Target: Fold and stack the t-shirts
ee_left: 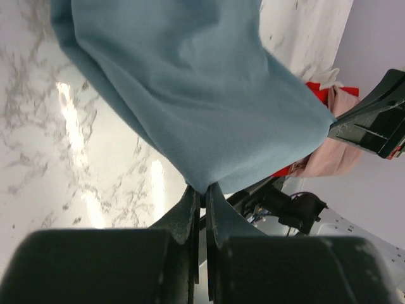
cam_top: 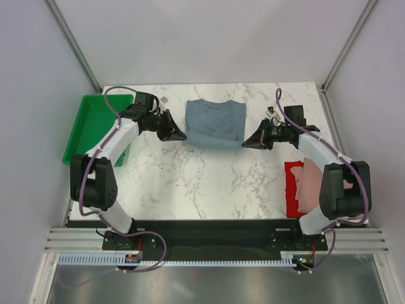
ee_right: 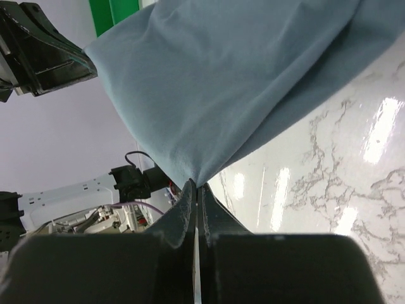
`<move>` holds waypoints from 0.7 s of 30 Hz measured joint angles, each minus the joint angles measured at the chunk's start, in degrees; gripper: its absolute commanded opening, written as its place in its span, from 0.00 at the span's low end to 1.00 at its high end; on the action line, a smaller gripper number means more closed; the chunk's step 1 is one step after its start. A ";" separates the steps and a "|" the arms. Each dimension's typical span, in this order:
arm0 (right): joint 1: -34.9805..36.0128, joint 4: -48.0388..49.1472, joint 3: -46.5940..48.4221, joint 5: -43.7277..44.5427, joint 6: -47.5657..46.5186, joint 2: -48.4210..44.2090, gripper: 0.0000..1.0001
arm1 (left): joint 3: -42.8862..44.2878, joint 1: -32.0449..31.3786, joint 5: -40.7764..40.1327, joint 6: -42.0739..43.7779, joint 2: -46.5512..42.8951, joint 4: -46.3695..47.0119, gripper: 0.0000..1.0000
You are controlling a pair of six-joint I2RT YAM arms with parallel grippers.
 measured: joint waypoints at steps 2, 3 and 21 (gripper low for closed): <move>-0.48 1.38 1.79 -0.07 0.37 2.14 0.00 | 3.78 0.00 0.00 0.07 3.17 0.81 0.02; -0.81 2.43 3.23 -0.15 0.76 3.98 0.00 | 5.99 0.00 0.00 0.15 5.22 0.98 0.02; -1.40 10.69 56.57 5.03 -3.26 49.18 0.44 | 58.16 -1.40 -11.30 17.03 47.39 9.03 0.72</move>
